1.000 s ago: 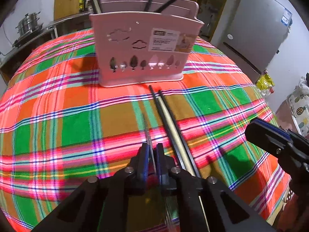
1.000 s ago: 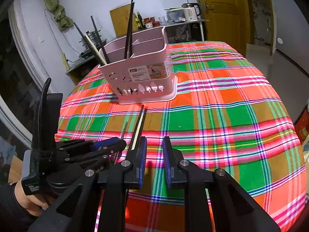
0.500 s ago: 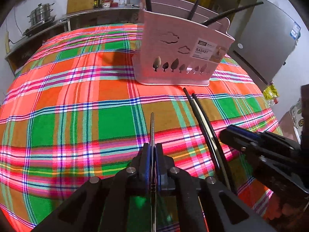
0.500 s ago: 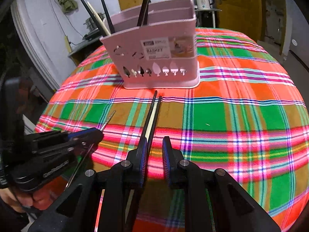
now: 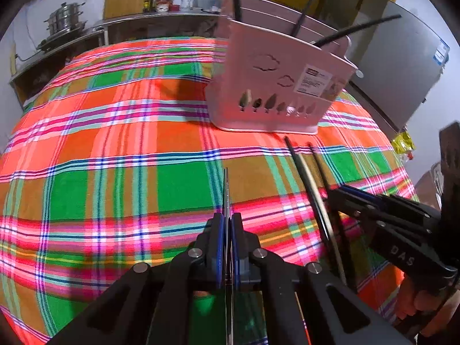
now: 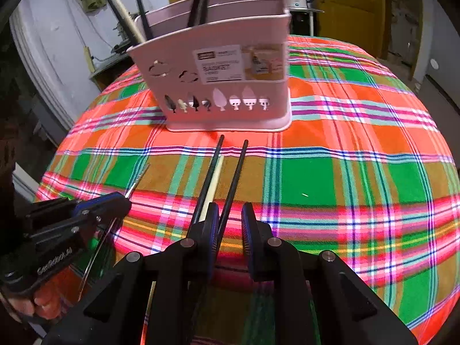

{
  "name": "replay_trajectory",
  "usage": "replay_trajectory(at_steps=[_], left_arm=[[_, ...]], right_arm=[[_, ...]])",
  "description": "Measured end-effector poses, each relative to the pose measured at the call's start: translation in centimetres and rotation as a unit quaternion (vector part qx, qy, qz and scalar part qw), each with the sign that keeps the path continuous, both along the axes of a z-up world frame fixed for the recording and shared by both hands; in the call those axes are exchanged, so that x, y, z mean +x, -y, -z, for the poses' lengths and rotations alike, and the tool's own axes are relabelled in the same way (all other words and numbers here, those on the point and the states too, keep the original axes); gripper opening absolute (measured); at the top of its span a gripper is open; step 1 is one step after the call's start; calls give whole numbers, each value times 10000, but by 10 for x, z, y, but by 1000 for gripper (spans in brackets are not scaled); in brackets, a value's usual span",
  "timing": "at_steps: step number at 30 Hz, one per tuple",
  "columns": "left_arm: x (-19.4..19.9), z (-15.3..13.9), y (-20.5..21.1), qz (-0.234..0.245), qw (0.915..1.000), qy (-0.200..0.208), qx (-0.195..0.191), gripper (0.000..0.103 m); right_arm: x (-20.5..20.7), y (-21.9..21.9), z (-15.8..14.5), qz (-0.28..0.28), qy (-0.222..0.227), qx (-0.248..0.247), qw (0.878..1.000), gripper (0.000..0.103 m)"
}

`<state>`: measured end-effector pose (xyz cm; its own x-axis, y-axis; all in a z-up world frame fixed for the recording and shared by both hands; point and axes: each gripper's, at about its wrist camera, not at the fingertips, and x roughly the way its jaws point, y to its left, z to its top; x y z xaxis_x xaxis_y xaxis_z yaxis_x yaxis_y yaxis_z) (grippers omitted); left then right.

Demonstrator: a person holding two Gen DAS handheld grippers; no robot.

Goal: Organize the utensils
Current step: 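Grasp a dark chopstick with the left tool, then close the right tool on another, then lift both held chopsticks upright and carry them over the pink basket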

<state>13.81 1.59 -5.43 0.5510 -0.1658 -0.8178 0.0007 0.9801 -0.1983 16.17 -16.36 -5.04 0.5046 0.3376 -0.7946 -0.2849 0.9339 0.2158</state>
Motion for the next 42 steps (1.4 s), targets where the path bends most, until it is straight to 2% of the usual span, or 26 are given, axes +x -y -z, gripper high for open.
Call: replay_trajectory(at_steps=[9, 14, 16, 20, 25, 30, 42], left_arm=[[17, -2, 1, 74, 9998, -84, 154, 6], [28, -3, 10, 337, 9982, -126, 479, 6], [31, -3, 14, 397, 9973, -121, 598, 6], [34, -3, 20, 495, 9960, -157, 729, 6], [35, -7, 11, 438, 9978, -224, 439, 5], [27, -25, 5, 464, 9985, -17, 279, 4], [14, -105, -6, 460, 9959, 777, -62, 4]], right_arm=[[14, 0, 0, 74, -132, -94, 9998, 17], [25, -4, 0, 130, -180, -146, 9996, 17], [26, -7, 0, 152, -157, -233, 9995, 11], [29, -9, 1, 127, -164, -228, 9995, 10], [24, -5, -9, 72, -105, -49, 9999, 9], [16, 1, -27, 43, 83, 110, 9999, 8], [-1, 16, -94, 90, 839, 395, 9957, 5]])
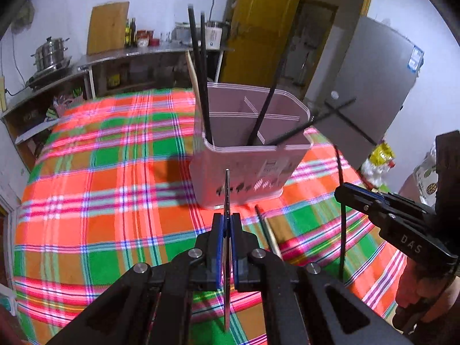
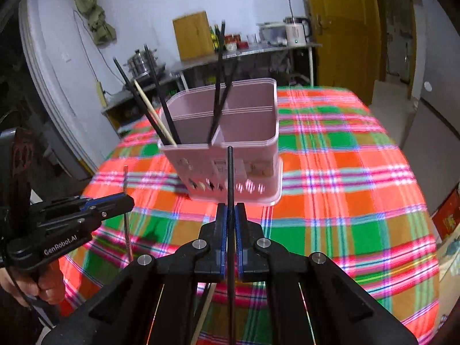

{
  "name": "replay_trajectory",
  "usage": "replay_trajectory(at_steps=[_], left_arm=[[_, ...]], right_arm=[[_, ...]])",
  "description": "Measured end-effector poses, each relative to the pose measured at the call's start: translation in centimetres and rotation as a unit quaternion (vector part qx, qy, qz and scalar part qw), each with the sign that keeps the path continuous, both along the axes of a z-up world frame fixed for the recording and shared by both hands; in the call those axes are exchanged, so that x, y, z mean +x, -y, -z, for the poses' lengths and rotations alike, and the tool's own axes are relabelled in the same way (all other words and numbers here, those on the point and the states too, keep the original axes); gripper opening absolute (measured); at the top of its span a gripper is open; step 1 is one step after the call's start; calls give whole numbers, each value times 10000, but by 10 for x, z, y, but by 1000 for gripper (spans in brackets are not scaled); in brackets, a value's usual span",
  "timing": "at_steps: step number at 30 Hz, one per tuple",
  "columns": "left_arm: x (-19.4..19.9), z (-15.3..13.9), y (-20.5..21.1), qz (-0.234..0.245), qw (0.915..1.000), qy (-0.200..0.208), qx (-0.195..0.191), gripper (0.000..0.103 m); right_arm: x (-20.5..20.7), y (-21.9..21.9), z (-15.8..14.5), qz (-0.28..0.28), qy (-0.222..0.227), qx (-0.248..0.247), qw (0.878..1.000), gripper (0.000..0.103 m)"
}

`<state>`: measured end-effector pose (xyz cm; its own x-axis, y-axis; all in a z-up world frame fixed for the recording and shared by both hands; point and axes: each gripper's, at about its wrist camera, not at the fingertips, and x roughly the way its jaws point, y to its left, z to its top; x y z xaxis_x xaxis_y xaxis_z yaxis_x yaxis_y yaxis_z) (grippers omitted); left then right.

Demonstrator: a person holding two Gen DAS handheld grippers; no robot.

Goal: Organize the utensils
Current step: 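Lift both held chopsticks upright and carry them over the pink basket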

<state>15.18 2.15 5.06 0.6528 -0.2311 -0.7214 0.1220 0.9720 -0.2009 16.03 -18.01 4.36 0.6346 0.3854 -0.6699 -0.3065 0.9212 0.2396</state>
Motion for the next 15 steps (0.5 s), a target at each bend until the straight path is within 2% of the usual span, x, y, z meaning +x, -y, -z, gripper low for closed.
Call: replay_trajectory(at_steps=[9, 15], left_arm=[[-11, -38, -1, 51, 9992, 395, -28, 4], [-14, -42, 1, 83, 9991, 417, -19, 4]], right_arm=[[-9, 11, -35, 70, 456, 74, 9989, 5], [-18, 17, -47, 72, 671, 87, 9977, 5]])
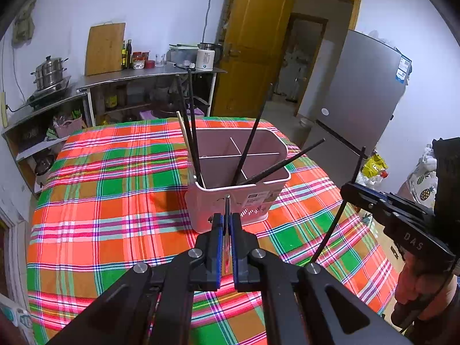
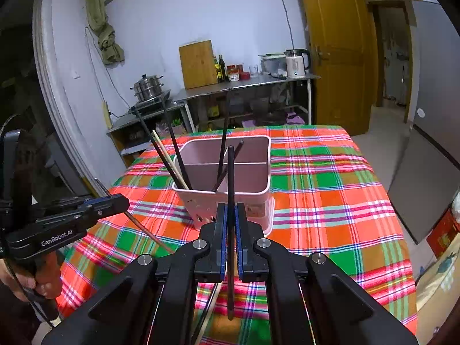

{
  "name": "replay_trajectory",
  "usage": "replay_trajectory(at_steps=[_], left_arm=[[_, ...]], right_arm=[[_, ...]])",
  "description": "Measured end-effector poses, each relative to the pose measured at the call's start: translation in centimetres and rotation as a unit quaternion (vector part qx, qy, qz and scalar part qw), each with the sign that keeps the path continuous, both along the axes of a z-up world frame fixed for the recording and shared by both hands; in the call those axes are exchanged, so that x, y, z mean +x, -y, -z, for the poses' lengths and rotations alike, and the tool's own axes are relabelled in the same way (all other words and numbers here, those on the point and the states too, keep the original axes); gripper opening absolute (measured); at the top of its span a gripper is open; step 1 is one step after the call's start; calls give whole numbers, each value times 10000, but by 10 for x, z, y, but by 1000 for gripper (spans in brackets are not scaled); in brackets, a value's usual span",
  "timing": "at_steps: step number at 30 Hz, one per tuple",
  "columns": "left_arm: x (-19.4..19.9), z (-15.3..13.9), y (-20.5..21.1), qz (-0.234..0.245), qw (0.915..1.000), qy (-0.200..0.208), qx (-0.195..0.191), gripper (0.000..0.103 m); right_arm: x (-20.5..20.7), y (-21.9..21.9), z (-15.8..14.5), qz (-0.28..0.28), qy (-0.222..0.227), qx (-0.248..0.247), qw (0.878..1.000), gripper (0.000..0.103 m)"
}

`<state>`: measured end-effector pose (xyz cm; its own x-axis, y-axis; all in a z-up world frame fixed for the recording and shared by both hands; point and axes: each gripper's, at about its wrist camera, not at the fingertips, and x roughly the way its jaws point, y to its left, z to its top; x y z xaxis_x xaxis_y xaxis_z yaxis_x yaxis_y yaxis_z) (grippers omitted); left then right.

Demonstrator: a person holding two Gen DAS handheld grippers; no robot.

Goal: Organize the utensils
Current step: 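Lift both held chopsticks upright and carry them over the pink basket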

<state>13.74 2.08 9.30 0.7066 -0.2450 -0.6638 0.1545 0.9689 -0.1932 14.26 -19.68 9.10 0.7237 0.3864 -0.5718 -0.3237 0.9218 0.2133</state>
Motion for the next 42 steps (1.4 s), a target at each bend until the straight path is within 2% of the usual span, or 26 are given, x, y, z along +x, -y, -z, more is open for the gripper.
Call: replay_trajectory(at_steps=[18, 22, 30, 42], left_arm=[[-13, 12, 10, 117, 9991, -383, 106, 4], [-14, 7, 8, 102, 9992, -360, 100, 4], [-8, -23, -4, 25, 9999, -115, 7, 4], [29, -89, -17, -170, 9980, 572, -231, 4]], right_arm=[[-27, 6, -6, -102, -12, -161, 9998, 5], [-30, 7, -10, -87, 31, -142, 9999, 5], [-25, 2, -32, -132, 328, 34, 9994, 5], [4, -18, -79, -141, 980, 276, 9947, 5]])
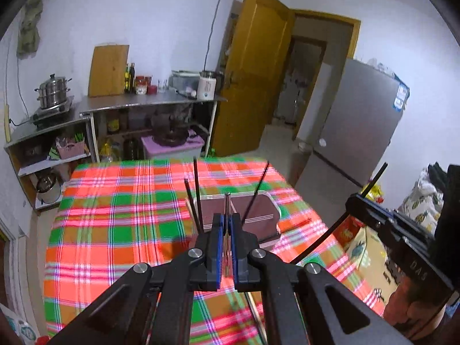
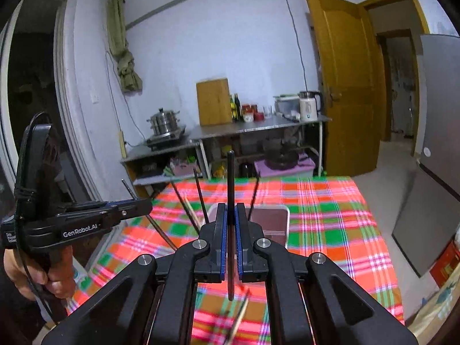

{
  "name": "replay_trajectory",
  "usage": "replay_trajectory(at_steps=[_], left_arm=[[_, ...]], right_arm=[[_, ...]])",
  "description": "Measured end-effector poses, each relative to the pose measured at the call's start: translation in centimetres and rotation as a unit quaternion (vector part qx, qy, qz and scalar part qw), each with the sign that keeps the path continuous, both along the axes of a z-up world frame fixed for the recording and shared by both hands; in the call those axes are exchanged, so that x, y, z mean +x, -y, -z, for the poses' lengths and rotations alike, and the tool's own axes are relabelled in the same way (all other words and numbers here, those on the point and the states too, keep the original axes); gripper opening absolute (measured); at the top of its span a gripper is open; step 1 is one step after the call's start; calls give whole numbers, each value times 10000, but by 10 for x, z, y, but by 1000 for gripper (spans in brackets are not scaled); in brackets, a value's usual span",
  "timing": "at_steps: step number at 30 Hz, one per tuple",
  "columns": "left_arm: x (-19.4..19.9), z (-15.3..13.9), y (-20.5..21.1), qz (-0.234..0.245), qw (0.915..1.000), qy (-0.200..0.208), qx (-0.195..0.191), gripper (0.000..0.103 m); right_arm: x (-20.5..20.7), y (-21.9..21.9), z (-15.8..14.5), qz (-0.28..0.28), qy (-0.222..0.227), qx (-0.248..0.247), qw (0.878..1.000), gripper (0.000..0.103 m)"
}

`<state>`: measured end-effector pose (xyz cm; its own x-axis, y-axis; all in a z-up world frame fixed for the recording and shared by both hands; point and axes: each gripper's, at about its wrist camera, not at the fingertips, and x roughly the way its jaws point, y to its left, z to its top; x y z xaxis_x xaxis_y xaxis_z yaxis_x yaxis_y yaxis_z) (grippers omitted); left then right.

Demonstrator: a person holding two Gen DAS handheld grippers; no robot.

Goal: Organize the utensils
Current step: 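Lift both held chopsticks upright and carry them over the pink basket, then lower the chopsticks into the basket and open both tools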

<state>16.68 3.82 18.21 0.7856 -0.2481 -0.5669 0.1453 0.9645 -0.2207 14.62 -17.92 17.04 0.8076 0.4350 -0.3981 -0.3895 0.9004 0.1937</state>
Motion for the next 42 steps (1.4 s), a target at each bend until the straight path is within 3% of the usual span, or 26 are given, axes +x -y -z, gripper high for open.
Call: replay_trajectory(at_steps=[11, 18, 31, 42], left_arm=[[40, -11, -5, -161, 9996, 222, -89, 4], [62, 4, -5, -185, 9996, 178, -84, 4], [75, 64, -5, -184, 9993, -321, -34, 5], [73, 78, -4, -127, 9989, -451, 34, 5]], right_arm=[[34, -11, -15, 105, 346, 259, 9990, 5], [54, -17, -8, 136, 364, 222, 9990, 5], [70, -30, 37, 60, -102, -166, 9998, 5], [77, -32, 61, 8, -553, -339, 9979, 6]])
